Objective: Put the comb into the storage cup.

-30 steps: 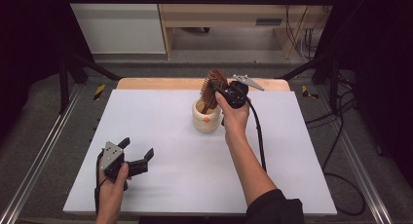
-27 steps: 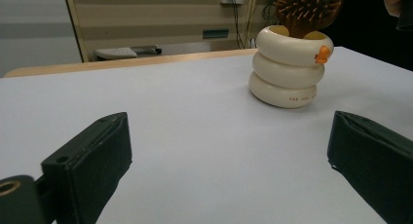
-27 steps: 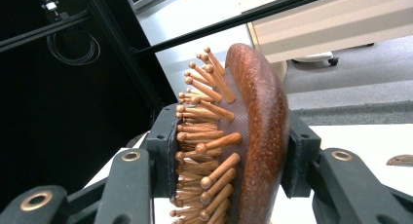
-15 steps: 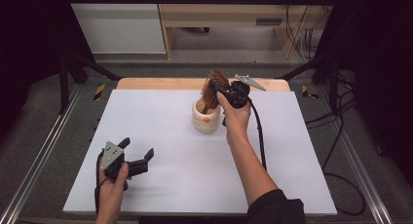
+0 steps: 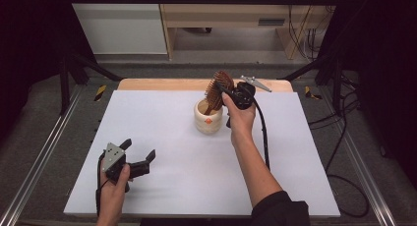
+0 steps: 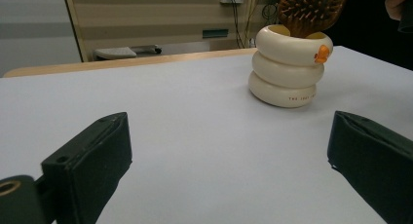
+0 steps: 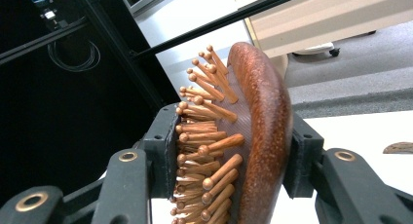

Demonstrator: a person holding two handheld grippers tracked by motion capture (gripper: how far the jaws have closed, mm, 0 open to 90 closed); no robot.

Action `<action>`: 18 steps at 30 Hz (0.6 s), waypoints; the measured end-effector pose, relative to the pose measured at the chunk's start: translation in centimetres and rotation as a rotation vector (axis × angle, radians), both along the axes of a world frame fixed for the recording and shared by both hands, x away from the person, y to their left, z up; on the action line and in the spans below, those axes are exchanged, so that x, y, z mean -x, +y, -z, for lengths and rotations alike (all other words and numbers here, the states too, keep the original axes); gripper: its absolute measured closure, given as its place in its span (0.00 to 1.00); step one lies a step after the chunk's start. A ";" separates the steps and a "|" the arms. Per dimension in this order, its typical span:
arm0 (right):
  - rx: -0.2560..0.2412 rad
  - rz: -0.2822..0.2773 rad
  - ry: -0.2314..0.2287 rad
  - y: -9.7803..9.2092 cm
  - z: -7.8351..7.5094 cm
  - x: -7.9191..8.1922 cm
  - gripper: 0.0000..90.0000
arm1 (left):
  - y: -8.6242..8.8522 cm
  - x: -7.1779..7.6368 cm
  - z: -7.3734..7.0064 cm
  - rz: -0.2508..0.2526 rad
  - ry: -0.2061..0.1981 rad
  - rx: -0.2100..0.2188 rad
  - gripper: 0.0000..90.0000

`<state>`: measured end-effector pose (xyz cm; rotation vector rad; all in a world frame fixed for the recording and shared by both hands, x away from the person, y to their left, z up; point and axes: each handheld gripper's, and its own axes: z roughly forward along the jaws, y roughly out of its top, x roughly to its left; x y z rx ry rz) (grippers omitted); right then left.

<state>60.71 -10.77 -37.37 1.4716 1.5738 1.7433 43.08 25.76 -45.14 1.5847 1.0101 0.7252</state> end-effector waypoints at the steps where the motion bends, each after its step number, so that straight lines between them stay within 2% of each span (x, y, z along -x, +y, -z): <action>1: -0.001 0.001 0.003 0.0 0.0 0.0 0.55 | 0.0 0.0 0.0 0.000 0.000 0.001 0.03; 18: -0.034 0.019 0.036 -0.9 0.4 -0.2 0.53 | -0.1 0.0 0.0 0.006 0.003 -0.001 0.03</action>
